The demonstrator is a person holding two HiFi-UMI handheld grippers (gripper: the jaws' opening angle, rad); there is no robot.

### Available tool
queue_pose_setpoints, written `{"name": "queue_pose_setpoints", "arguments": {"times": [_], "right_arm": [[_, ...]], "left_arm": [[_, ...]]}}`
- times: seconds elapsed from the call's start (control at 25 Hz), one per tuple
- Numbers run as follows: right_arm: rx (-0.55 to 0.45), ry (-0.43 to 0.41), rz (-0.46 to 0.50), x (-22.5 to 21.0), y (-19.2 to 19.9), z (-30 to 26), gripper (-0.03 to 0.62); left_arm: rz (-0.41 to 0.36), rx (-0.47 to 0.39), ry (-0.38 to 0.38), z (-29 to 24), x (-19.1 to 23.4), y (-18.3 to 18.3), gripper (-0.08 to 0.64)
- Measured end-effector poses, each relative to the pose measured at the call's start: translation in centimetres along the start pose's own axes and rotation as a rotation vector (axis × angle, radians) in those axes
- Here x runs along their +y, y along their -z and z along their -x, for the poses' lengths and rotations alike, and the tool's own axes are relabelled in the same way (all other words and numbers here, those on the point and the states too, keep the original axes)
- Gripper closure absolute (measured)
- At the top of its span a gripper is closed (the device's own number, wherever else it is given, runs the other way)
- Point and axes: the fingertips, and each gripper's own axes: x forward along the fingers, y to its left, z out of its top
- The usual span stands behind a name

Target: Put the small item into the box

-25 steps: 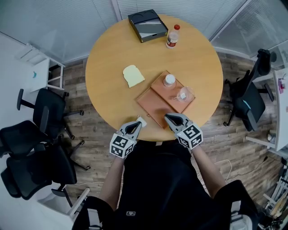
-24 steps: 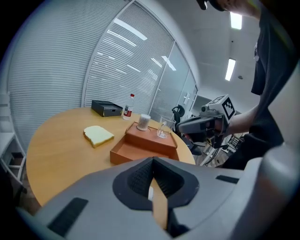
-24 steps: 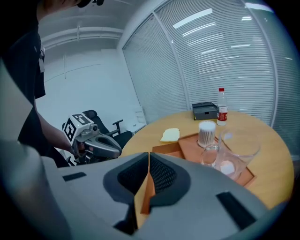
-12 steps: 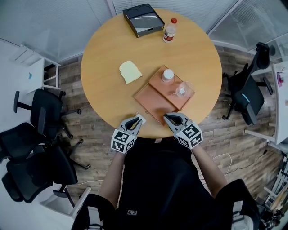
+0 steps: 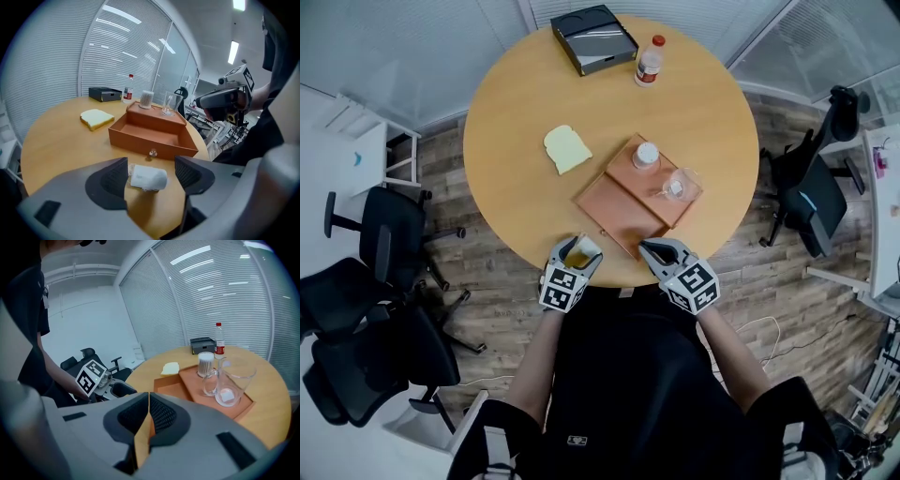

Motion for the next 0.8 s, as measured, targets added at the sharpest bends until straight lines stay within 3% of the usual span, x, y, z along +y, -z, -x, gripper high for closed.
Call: {"name": "queue_pose_setpoints", "arguments": {"times": [0.16, 0.56, 0.8], "right_arm": [[0.001, -0.001, 0.001, 0.1, 0.0, -0.1, 0.586], [0.014, 0.015, 0.011, -0.6, 0.4, 0.3, 0.586], [0.013, 0.018, 0.020, -0.6, 0.3, 0.5, 0.586]], "left_arm": [[-0.023, 0.037, 0.004, -0.7, -0.1, 0.9, 0.244], [-0.214, 0.157, -0.008, -1.7, -0.6, 2.1, 0.242], [-0.206, 0.171, -0.038, -2.0, 0.1, 2.4, 0.242]]}}
